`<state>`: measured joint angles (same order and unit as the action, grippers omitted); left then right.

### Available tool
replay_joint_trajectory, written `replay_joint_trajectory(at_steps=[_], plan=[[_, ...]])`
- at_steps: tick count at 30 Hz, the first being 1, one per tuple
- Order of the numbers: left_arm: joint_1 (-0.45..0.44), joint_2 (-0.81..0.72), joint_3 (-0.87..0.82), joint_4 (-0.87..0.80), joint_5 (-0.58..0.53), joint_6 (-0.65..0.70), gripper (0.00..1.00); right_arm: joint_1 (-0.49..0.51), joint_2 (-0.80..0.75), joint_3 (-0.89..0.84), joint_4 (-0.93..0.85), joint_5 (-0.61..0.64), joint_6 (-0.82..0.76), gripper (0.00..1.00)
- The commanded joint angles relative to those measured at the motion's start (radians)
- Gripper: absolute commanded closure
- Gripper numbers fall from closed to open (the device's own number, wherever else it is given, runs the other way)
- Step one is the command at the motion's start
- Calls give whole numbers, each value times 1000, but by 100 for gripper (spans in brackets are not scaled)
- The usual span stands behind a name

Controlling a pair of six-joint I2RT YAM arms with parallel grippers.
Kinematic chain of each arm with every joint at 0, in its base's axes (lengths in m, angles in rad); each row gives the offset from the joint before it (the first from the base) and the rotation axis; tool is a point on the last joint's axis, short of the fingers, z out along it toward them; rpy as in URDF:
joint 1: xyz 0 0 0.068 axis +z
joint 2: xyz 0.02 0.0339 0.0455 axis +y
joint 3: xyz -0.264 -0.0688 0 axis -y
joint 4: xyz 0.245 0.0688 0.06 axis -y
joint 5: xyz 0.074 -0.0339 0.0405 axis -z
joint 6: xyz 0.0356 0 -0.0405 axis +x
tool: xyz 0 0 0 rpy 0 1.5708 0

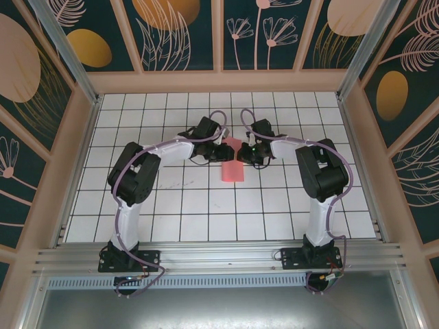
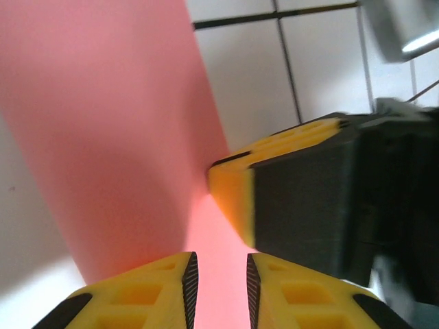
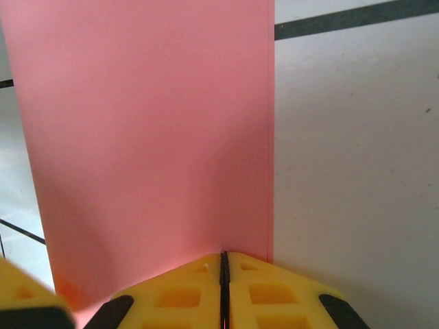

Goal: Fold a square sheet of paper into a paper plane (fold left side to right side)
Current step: First fold the square sheet of paper in half at the center of the table.

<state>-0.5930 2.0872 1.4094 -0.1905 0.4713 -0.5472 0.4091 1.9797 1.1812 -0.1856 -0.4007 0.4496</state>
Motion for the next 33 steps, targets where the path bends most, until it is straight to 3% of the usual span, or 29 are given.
replay_joint_trajectory(at_steps=[1,6,16,23,27,33], plan=[[0,26,-10,-12,-24,11,71,10,36,8,-66,39,-21,90],[0,48,-34,-43,-99,25,71,10,42,14,-78,38,-24,90],[14,13,-98,-48,-138,42,71,8,44,15,-102,53,-35,90],[48,-128,-143,33,-74,36,73,10,43,17,-96,43,-35,90],[41,-111,-146,110,22,14,74,10,42,18,-95,42,-36,90],[23,-49,-109,142,53,-2,74,10,45,18,-92,34,-38,90]])
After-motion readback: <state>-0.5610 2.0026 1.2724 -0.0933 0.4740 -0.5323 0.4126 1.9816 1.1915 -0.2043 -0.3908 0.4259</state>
